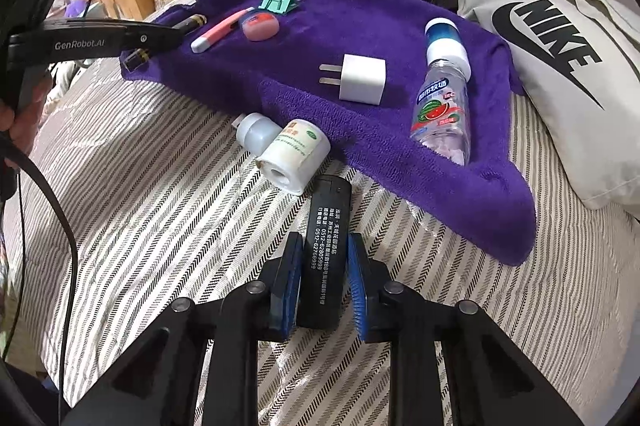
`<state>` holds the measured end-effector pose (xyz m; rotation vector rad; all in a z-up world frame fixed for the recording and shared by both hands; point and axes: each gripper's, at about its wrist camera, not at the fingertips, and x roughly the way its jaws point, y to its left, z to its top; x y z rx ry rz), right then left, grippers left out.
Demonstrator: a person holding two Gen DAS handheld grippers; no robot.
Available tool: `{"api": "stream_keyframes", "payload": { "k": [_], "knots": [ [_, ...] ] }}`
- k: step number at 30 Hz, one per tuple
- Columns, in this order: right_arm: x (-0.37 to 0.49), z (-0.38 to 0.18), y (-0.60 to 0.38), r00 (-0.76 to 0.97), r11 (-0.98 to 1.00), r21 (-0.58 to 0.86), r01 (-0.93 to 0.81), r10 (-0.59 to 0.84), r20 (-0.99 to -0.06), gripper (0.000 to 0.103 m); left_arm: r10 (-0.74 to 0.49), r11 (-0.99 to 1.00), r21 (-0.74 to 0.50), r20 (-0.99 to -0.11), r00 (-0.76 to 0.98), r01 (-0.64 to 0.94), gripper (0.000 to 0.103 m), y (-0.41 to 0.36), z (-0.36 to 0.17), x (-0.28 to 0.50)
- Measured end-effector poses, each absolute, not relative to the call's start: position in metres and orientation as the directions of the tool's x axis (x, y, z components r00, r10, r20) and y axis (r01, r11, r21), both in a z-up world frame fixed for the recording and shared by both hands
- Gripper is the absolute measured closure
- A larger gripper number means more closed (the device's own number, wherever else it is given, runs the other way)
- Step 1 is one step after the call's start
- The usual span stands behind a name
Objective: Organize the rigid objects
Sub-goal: 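Carry the box with the left tool while the right tool carries the black case toward the towel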
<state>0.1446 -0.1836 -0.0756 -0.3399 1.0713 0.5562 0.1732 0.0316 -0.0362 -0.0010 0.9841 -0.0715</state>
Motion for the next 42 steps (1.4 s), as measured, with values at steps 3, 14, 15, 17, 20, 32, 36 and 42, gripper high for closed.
{"api": "stream_keyframes", "payload": {
  "k": [3,14,15,17,20,32,36,42],
  "knots": [
    [0.144,-0.075,-0.186,0.349,0.815,0.015,-0.579,0.265,-0.899,0.081,-0.062,0.998,-0.036,-0.833,0.55,0.058,0.08,0.031,-0.036,0.173],
    [0.142,-0.05,-0.205,0.367,0.837,0.051,-0.545,0.293,-0.883,0.081,-0.078,0.996,-0.047,-0.836,0.543,0.071,0.08,0.021,-0.034,0.182],
    [0.143,-0.046,-0.206,0.372,0.837,0.054,-0.544,0.298,-0.879,0.081,-0.08,0.996,-0.049,-0.837,0.541,0.072,0.08,0.02,-0.035,0.184],
    [0.148,-0.04,-0.206,0.376,0.835,0.058,-0.547,0.307,-0.875,0.081,-0.085,0.996,-0.053,-0.841,0.534,0.076,0.08,0.017,-0.037,0.189],
    [0.159,-0.03,-0.206,0.388,0.836,0.066,-0.545,0.321,-0.864,0.081,-0.096,0.995,-0.063,-0.844,0.527,0.08,0.08,0.014,-0.039,0.195],
    [0.223,-0.016,-0.189,0.407,0.834,0.14,-0.533,0.399,-0.822,0.081,-0.121,0.99,-0.065,-0.857,0.501,0.127,0.08,0.006,-0.048,0.222],
    [0.251,-0.02,-0.183,0.406,0.838,0.165,-0.519,0.412,-0.816,0.081,-0.122,0.988,-0.058,-0.856,0.502,0.142,0.08,0.005,-0.049,0.221],
    [0.285,-0.031,-0.164,0.389,0.833,0.165,-0.528,0.409,-0.826,0.081,-0.118,0.985,-0.039,-0.862,0.492,0.168,0.08,0.005,-0.049,0.217]
  ]
}}
